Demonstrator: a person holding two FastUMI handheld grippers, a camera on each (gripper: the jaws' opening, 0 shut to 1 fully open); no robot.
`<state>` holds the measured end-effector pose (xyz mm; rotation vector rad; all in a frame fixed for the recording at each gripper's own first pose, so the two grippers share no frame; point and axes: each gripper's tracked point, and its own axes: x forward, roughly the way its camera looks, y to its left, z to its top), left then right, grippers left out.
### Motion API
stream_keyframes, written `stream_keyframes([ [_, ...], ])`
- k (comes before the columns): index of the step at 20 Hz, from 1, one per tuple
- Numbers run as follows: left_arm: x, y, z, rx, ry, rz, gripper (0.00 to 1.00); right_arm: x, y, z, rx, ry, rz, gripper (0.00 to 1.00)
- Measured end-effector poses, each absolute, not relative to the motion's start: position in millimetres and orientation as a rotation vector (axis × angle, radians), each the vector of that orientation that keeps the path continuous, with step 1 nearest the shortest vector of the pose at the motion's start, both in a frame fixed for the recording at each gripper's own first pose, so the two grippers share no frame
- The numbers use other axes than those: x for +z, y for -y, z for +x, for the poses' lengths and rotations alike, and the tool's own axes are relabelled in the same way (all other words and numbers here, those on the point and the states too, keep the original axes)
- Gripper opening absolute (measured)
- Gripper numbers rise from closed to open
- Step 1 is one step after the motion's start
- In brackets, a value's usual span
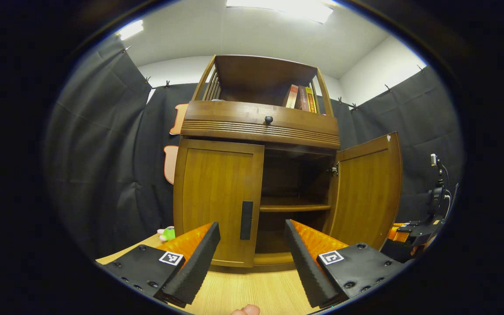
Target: Open the right door of the double-door shoe cabinet with the right hand, and open the left door with the left hand.
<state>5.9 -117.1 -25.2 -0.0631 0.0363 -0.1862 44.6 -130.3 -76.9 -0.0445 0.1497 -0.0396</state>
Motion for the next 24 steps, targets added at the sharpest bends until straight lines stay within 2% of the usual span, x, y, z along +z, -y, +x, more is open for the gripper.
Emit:
stream_keyframes([
  [9,-29,111,8,-0.169,-0.037,-0.096,0.94,-77,164,54,0.112,-0.15,-0.038,0.02],
  [10,-29,111,8,-0.165,-0.037,-0.096,0.94,-77,168,55,0.128,-0.15,-0.027,0.12],
  [11,-30,111,7,-0.161,-0.037,-0.097,0.94,-77,169,55,0.144,-0.149,-0.012,0.02],
  [14,-38,113,5,-0.155,-0.048,-0.104,0.95,-80,166,52,0.181,-0.163,0.037,0.05],
  [18,-51,119,3,-0.167,-0.082,-0.111,0.95,-76,169,35,0.127,-0.15,0.129,0.06],
  [22,-58,121,7,-0.174,-0.105,-0.103,0.99,-68,170,9,0.02,-0.144,0.067,0.05],
  [24,-62,121,11,-0.178,-0.113,-0.099,0.97,-61,163,-9,-0.027,-0.143,0.075,0.04],
])
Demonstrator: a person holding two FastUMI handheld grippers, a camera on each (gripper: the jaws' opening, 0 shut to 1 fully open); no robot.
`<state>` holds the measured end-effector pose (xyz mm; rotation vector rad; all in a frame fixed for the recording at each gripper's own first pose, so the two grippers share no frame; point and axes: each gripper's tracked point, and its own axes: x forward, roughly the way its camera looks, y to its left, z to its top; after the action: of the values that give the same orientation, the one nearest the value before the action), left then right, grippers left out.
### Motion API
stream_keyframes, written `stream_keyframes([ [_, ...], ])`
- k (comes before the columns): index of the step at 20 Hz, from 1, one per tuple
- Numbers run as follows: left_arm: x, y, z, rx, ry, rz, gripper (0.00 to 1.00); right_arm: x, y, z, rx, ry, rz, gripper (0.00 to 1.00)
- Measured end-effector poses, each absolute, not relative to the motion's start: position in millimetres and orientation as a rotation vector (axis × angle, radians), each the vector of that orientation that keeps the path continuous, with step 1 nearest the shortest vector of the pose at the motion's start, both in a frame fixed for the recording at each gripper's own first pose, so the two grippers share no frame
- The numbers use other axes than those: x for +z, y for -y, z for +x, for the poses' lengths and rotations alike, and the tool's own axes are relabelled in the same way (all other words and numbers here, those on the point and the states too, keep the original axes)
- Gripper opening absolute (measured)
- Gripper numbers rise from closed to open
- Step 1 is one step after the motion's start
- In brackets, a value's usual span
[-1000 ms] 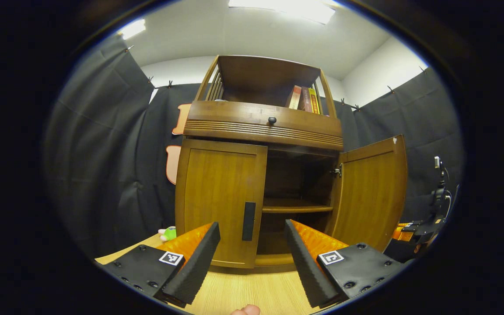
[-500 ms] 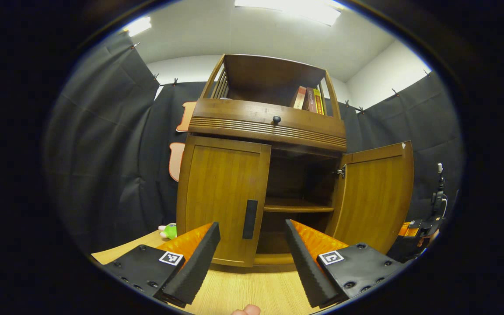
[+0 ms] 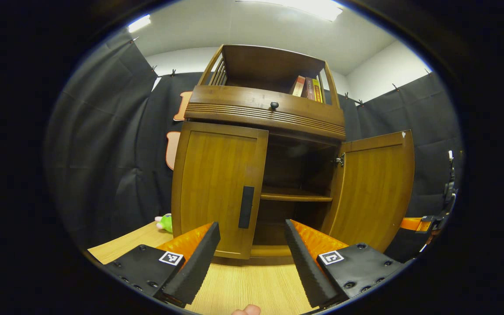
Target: Open the right door of the double-door shoe cabinet with the right hand, and open the left door with the left hand.
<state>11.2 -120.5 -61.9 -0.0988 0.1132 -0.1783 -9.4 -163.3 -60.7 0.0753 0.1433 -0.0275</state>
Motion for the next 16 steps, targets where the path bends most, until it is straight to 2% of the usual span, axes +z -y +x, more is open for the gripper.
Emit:
stream_keyframes([
  [1,-64,120,15,-0.179,-0.118,-0.097,0.96,-60,158,-18,-0.038,-0.148,0.072,0.14],
  [2,-67,121,19,-0.18,-0.124,-0.098,0.95,-61,152,-27,-0.047,-0.156,0.047,0.15],
  [3,-68,123,25,-0.185,-0.13,-0.098,0.94,-62,146,-33,-0.055,-0.159,0.009,0.15],
  [4,-70,123,29,-0.188,-0.131,-0.094,0.95,-62,139,-37,-0.059,-0.16,-0.023,0.02],
  [6,-72,122,46,-0.192,-0.133,-0.083,0.94,-64,115,-37,-0.055,-0.162,-0.019,0.02],
  [8,-74,120,64,-0.197,-0.122,-0.063,0.94,-63,82,-33,0.015,-0.159,0.051,0.06],
  [15,-97,123,137,-0.209,-0.121,-0.017,0.94,-78,46,-17,0.042,-0.142,-0.062,0.9],
  [16,-104,126,150,-0.206,-0.11,-0.003,0.94,-79,44,-20,0.052,-0.142,-0.072,0.91],
])
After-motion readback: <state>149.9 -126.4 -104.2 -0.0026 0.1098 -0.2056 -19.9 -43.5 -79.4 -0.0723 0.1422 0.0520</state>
